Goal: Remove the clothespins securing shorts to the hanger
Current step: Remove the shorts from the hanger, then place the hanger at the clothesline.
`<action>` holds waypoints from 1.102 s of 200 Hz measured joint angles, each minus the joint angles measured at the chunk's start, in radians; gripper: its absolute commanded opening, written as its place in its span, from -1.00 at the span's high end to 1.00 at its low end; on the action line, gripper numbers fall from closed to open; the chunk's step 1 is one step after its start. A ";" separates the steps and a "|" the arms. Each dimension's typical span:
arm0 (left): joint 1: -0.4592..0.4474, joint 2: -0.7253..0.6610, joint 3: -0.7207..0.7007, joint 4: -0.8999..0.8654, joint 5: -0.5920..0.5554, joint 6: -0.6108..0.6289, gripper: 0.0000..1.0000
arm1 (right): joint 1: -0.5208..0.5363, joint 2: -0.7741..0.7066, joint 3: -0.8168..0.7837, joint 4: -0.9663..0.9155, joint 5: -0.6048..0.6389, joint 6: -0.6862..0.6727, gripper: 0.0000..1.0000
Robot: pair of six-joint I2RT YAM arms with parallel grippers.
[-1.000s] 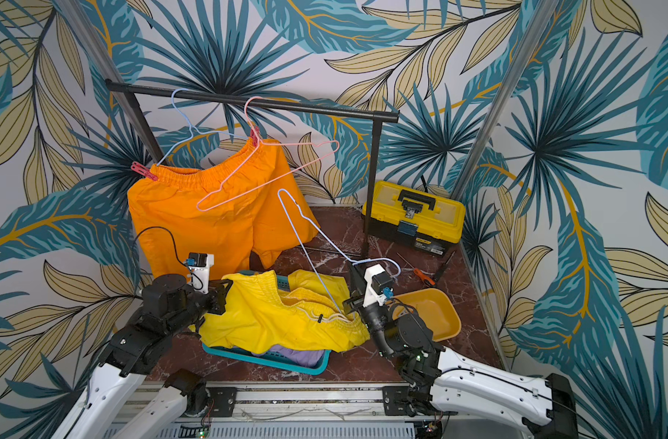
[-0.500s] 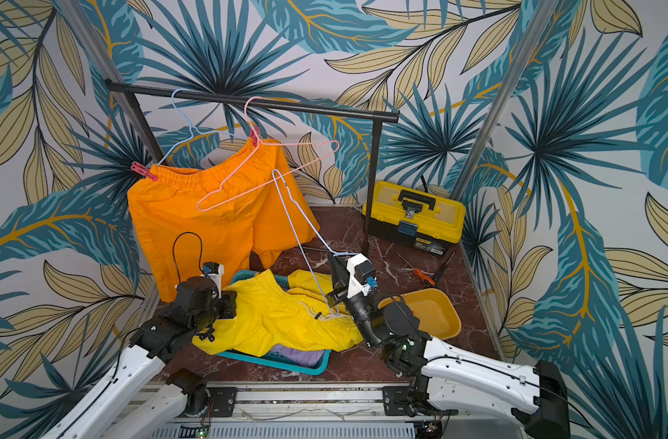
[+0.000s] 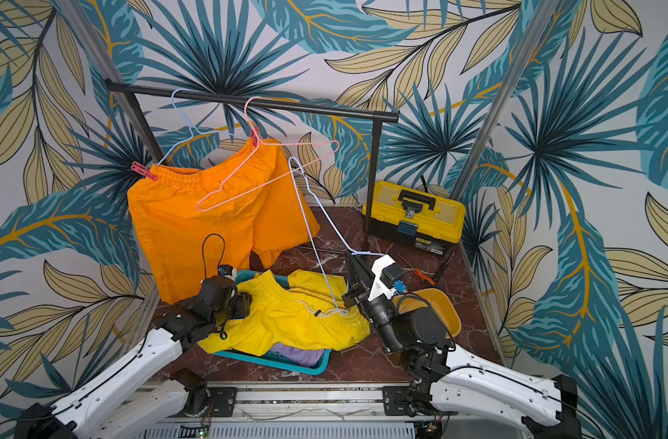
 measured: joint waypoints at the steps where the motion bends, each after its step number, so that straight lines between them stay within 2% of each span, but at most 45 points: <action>1: 0.000 0.000 0.000 0.000 0.000 -0.002 -0.86 | 0.000 0.000 0.000 -0.001 0.000 0.000 1.00; 3: -0.001 0.000 0.001 0.000 0.002 0.000 -0.97 | 0.000 -0.002 0.000 -0.005 0.000 0.000 1.00; 5: -0.002 -0.001 0.002 -0.002 0.001 0.007 -1.00 | 0.000 -0.004 0.000 -0.008 0.000 0.000 1.00; 40: -0.008 -0.074 0.104 -0.057 0.013 0.008 -0.99 | 0.000 -0.043 0.000 -0.076 0.000 0.001 1.00; 79: -0.009 -0.150 0.385 -0.119 0.060 0.037 -0.99 | 0.000 -0.109 0.002 -0.212 0.004 0.008 1.00; 104: -0.009 -0.150 0.538 -0.159 0.159 0.079 -0.99 | 0.000 -0.140 0.053 -0.406 0.001 0.021 1.00; 127: -0.009 -0.126 0.639 -0.183 0.285 0.135 -0.99 | -0.002 -0.142 0.158 -0.634 -0.057 0.034 1.00; 175: -0.009 -0.077 0.689 -0.227 0.461 0.318 -0.99 | -0.003 -0.116 0.277 -0.985 -0.225 0.076 1.00; 220: -0.018 -0.031 0.692 -0.275 0.603 0.440 -0.99 | -0.003 0.020 0.286 -1.110 -0.319 0.082 1.00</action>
